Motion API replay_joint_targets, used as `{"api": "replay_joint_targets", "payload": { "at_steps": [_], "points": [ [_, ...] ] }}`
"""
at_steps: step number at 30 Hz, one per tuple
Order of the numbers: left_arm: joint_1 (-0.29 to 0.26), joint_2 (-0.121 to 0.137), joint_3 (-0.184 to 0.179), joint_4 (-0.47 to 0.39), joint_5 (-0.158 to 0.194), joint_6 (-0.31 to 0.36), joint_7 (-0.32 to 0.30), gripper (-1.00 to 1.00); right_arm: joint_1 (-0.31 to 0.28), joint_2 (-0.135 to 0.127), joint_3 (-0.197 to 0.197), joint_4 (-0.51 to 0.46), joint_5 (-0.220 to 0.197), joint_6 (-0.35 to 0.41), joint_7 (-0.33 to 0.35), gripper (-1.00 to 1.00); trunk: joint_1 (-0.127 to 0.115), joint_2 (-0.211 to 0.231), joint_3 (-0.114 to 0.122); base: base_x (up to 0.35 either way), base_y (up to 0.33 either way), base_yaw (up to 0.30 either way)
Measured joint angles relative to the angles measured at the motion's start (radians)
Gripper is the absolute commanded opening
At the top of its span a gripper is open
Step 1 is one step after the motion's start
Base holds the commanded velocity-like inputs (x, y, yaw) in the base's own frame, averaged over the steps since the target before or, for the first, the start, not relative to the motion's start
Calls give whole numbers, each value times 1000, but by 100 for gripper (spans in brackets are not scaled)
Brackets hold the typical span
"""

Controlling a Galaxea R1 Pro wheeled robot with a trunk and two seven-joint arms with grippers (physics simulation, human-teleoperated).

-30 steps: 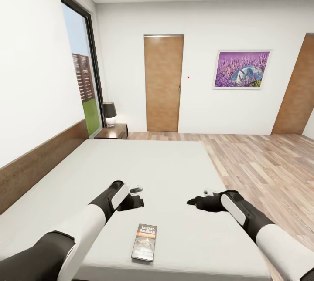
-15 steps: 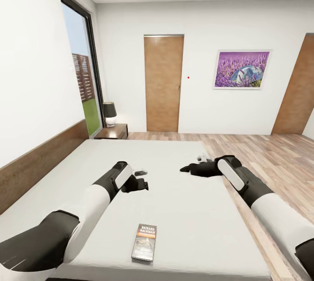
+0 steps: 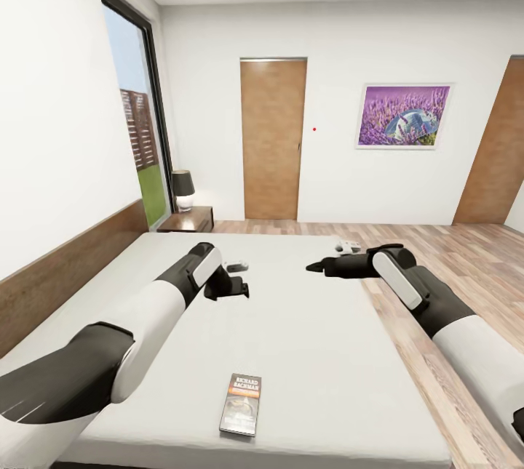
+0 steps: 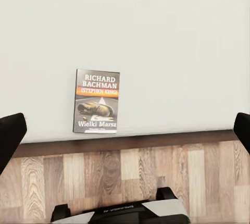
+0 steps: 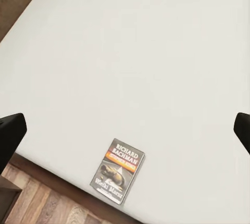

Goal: In the bedroom, move the book from the bed onto either nightstand, and place the two sandals side by side next to the bed.

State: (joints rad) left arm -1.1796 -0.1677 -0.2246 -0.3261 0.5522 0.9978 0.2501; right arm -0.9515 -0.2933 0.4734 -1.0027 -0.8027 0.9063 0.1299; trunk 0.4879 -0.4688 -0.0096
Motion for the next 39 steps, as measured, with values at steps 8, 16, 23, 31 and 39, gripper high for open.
{"api": "replay_joint_targets", "payload": {
  "at_steps": [8, 16, 23, 31, 39],
  "points": [
    [-15, 1, -1, 59, -1, 7, -4, 100, 0, -2, 1, -4, 1, 1, 0, 100, 0, 1, -5, 0, 0, 0],
    [-31, 0, -3, 81, -1, 13, -9, 100, 0, -2, 3, -5, 1, 1, 0, 100, 0, 1, -16, 0, 0, 0],
    [-112, 0, -4, 141, -2, 14, -12, 100, 0, -2, 3, -5, 1, 1, 0, 100, 0, 1, -27, 0, 0, 0],
    [-222, 0, -5, 217, -3, 15, -35, 100, 0, -2, 3, -5, 1, 1, 0, 100, 0, 1, -40, 0, 0, 0],
    [-244, -2, -4, 224, -3, 13, -40, 100, 0, -2, 8, -7, 1, 1, 0, 100, 0, 1, -53, 0, 0, 0]
  ]
}}
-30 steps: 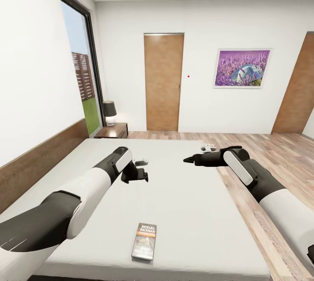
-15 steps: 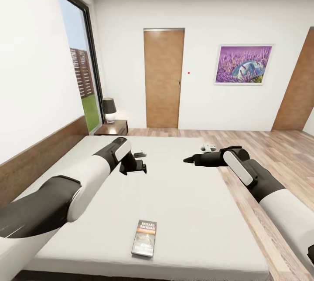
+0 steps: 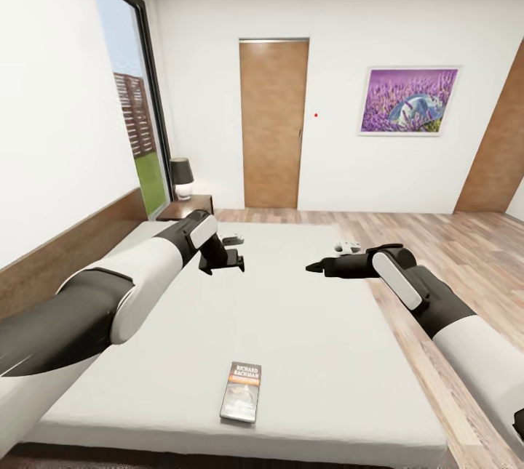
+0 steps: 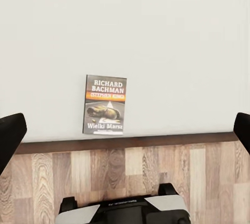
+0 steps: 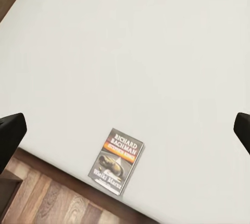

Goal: In the bedroom, move the book from the bed onto either nightstand, and place the two sandals side by side next to the bed.

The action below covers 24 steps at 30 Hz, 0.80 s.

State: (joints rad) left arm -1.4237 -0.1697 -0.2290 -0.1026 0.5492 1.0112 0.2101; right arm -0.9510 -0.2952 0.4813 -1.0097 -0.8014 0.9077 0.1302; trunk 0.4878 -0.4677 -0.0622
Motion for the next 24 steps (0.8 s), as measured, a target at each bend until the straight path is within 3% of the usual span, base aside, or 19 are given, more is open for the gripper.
{"api": "replay_joint_targets", "payload": {
  "at_steps": [24],
  "points": [
    [-4, -4, 2, 10, 0, -3, 6, 100, 2, 0, 3, -25, -1, 3, 0, 100, 0, 0, -39, 0, 0, 0]
  ]
}}
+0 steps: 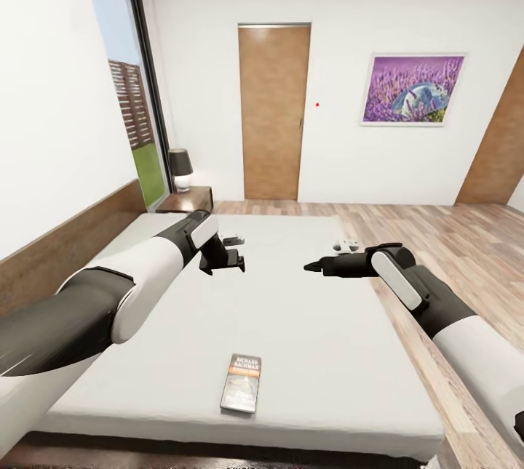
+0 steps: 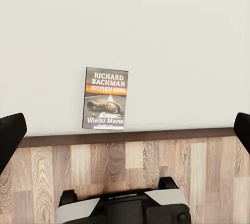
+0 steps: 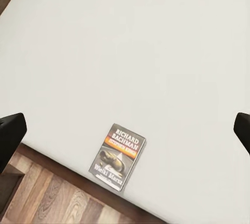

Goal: In the bedroom, move the book from the bed onto either nightstand, and place the two sandals side by side next to the bed.

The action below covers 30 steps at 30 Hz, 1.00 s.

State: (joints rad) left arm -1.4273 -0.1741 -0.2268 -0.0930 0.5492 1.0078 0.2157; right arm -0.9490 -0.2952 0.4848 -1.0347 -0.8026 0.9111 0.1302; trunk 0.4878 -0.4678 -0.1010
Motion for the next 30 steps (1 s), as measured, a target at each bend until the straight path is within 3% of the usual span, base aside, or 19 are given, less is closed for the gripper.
{"api": "replay_joint_targets", "payload": {
  "at_steps": [30],
  "points": [
    [0, 0, -2, 21, 0, 0, 0, 100, 0, 0, 0, 0, 0, 1, 0, 100, 0, 0, -48, 0, 0, 0]
  ]
}}
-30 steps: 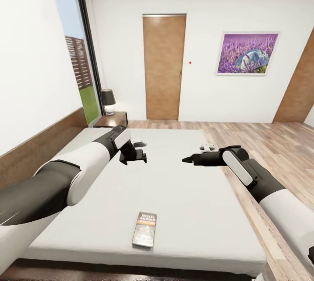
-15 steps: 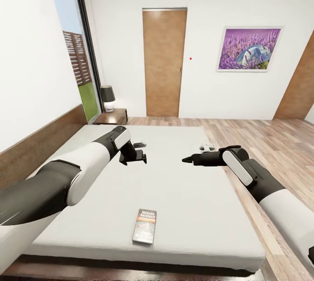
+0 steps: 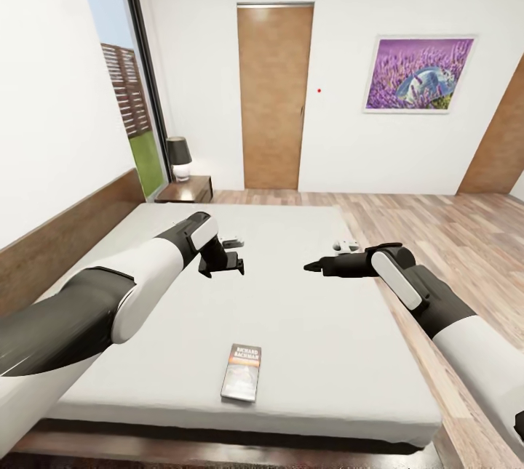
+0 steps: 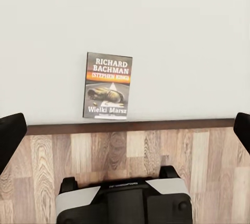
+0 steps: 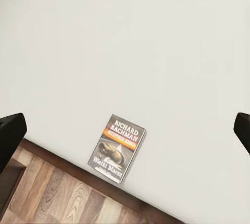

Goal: In the bedroom, move the book from the bed onto either nightstand, and place the two sandals side by side next to the bed.

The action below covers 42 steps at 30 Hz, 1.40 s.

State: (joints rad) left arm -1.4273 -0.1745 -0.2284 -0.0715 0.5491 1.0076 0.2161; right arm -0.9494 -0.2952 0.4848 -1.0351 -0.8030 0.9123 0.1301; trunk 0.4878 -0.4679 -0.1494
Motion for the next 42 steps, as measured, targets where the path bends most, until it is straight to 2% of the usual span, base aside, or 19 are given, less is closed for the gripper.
{"api": "replay_joint_targets", "payload": {
  "at_steps": [42],
  "points": [
    [0, 0, 1, 2, 0, -1, 3, 100, 1, 0, 1, 0, 0, 0, 0, 100, 0, 0, -68, 0, 0, 0]
  ]
}}
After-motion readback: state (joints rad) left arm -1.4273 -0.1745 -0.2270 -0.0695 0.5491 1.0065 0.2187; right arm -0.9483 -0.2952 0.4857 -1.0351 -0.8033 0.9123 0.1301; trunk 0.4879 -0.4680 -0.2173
